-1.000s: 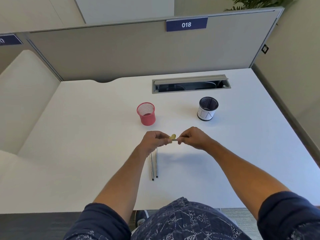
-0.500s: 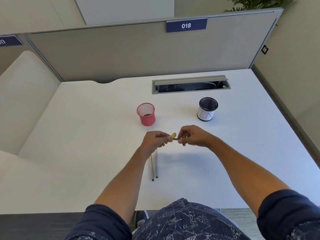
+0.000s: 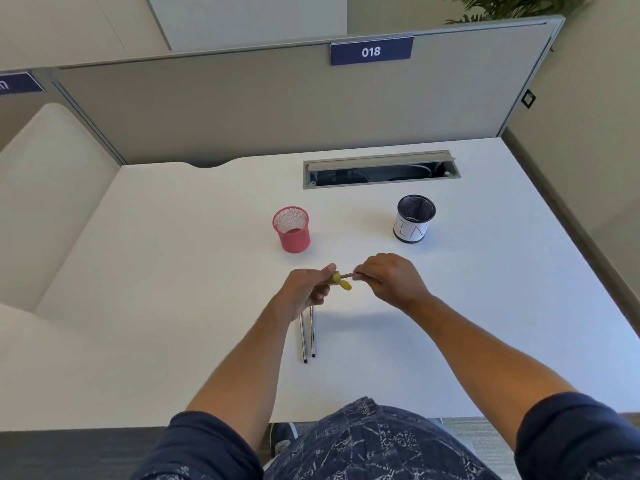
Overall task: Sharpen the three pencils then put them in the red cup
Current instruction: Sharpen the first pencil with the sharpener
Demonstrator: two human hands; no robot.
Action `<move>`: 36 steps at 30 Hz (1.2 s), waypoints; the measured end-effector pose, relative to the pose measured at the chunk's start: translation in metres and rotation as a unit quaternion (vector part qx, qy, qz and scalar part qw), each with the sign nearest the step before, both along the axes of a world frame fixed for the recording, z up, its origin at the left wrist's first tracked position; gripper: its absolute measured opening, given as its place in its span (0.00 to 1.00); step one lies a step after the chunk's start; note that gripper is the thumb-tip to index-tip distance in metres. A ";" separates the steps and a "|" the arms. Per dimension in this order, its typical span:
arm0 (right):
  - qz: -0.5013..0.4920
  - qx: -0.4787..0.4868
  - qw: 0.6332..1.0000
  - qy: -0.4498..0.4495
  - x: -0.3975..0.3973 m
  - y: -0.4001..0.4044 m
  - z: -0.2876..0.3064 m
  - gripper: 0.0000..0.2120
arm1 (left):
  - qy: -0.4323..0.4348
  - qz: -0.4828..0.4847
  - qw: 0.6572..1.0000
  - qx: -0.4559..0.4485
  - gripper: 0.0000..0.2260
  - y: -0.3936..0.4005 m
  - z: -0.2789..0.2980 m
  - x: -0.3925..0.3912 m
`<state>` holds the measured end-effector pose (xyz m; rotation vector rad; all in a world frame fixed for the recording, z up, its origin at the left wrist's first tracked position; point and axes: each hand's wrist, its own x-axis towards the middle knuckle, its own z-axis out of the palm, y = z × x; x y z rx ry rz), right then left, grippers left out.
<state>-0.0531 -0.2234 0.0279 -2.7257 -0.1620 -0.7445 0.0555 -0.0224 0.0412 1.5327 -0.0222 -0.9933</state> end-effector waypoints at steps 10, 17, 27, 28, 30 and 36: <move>-0.076 0.266 0.881 0.385 0.003 0.002 0.024 0.14 | -0.134 -0.073 0.988 0.012 0.12 0.005 -0.002 0.002; -0.004 0.403 0.775 0.487 0.002 -0.009 0.028 0.12 | -0.164 -0.087 0.983 0.010 0.11 0.004 -0.004 -0.001; -0.060 0.118 0.975 0.176 -0.002 -0.002 0.013 0.06 | -0.097 -0.012 0.995 0.039 0.19 -0.001 0.000 0.002; -0.042 0.091 0.986 0.132 -0.002 -0.001 0.009 0.06 | -0.076 -0.002 0.996 0.040 0.19 -0.002 0.001 0.003; -0.015 0.069 0.995 0.074 -0.003 0.000 0.003 0.04 | -0.037 0.009 0.999 0.034 0.19 -0.003 0.001 0.004; -0.025 0.030 0.998 0.047 -0.003 0.001 0.002 0.07 | -0.043 -0.034 0.998 0.013 0.15 0.000 0.003 0.003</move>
